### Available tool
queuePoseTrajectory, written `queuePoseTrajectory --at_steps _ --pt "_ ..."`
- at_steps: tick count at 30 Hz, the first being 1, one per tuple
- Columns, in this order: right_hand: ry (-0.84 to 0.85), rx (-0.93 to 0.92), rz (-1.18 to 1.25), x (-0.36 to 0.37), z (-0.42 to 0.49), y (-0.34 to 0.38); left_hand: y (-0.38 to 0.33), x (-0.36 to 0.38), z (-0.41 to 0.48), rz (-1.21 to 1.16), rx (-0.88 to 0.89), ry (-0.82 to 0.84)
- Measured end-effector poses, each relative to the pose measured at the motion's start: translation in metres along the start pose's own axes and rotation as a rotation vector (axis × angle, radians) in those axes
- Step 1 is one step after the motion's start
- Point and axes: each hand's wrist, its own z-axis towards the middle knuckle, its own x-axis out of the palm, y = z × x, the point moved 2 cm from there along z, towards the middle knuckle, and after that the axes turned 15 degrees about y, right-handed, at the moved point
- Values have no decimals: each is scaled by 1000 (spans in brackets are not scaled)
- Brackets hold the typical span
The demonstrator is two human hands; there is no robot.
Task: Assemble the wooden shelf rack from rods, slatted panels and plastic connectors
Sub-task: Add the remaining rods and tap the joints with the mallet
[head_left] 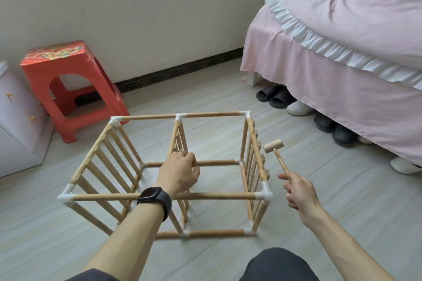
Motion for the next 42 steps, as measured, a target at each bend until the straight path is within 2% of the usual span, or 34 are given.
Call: queuePoseTrajectory --at_steps 2,5,8,10,13,16,19,22,26,29,32,35,38,42 --pt "-16 -25 -26 5 18 14 10 -4 12 57 -49 -47" --pt "-31 -70 -122 10 51 33 31 3 24 65 -150 -25" --pt "-73 -81 -138 10 87 52 46 21 31 -79 -192 61" --pt "-132 -61 -106 12 109 63 50 25 34 -196 -181 57" --pt "-231 -5 -23 17 134 73 49 26 34 -233 -194 31" --pt "-102 3 -104 30 148 79 46 25 33 -188 -206 7" --pt "-137 -25 -54 34 152 80 45 23 32 -180 -212 25" --pt "-80 -58 -98 41 147 81 43 22 31 -177 -223 37" --pt "-250 -99 -89 45 144 84 42 22 31 -170 -232 41" --pt "-220 -34 -166 42 144 81 43 24 31 -162 -235 54" --pt "-292 -56 -157 31 143 80 43 24 32 -158 -242 61" --pt "-191 -24 -206 26 145 77 43 23 32 -167 -253 76" --pt "-221 -38 -230 27 144 77 43 23 32 -170 -259 83" --pt "-178 -101 -309 45 133 82 43 25 33 -180 -261 87"
